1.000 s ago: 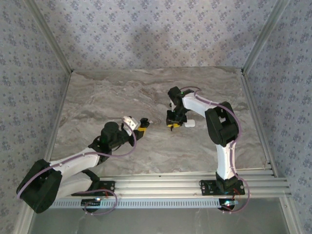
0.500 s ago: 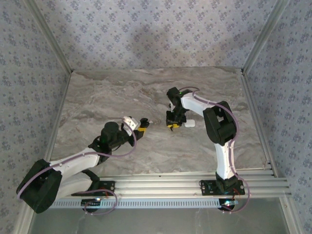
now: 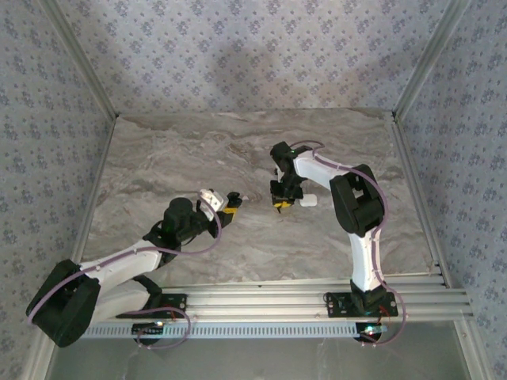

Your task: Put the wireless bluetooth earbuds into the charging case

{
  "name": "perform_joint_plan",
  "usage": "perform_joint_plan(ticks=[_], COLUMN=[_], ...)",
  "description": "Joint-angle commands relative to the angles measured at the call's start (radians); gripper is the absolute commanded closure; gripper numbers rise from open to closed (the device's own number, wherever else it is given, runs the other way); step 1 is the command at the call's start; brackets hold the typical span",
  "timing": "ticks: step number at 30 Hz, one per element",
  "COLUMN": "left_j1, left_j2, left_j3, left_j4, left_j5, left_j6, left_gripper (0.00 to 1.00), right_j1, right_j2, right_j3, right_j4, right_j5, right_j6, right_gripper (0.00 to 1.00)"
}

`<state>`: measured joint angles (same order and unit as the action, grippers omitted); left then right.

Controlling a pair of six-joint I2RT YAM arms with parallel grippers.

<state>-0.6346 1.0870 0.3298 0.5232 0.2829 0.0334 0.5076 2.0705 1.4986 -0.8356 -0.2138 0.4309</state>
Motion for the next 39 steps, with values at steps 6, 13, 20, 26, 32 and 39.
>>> perform_joint_plan(ticks=[6, 13, 20, 26, 32, 39], left_j1=[0.005, -0.008, -0.043, -0.067, -0.08, -0.097], left_j2=[0.034, 0.148, 0.265, 0.339, 0.386, 0.427], left_j3=[0.018, 0.045, 0.116, 0.186, 0.229, 0.264], left_j4=[0.109, 0.241, 0.355, 0.409, 0.48, 0.531], left_j5=[0.028, 0.059, 0.095, 0.141, 0.173, 0.18], left_j6=[-0.051, -0.086, -0.106, -0.141, -0.198, -0.247], left_gripper=[0.88, 0.88, 0.88, 0.88, 0.88, 0.88], right_j1=[-0.009, -0.04, -0.061, -0.057, -0.052, -0.039], right_j2=[-0.164, -0.404, -0.655, -0.817, -0.929, -0.958], right_j3=[-0.136, -0.274, -0.413, -0.54, -0.665, -0.702], right_j4=[0.128, 0.305, 0.505, 0.73, 0.943, 1.034], right_j5=[-0.001, 0.005, -0.041, -0.132, -0.18, -0.226], right_j6=[0.06, 0.076, 0.121, 0.162, 0.19, 0.19], right_gripper=[0.82, 0.82, 0.82, 0.82, 0.82, 0.82])
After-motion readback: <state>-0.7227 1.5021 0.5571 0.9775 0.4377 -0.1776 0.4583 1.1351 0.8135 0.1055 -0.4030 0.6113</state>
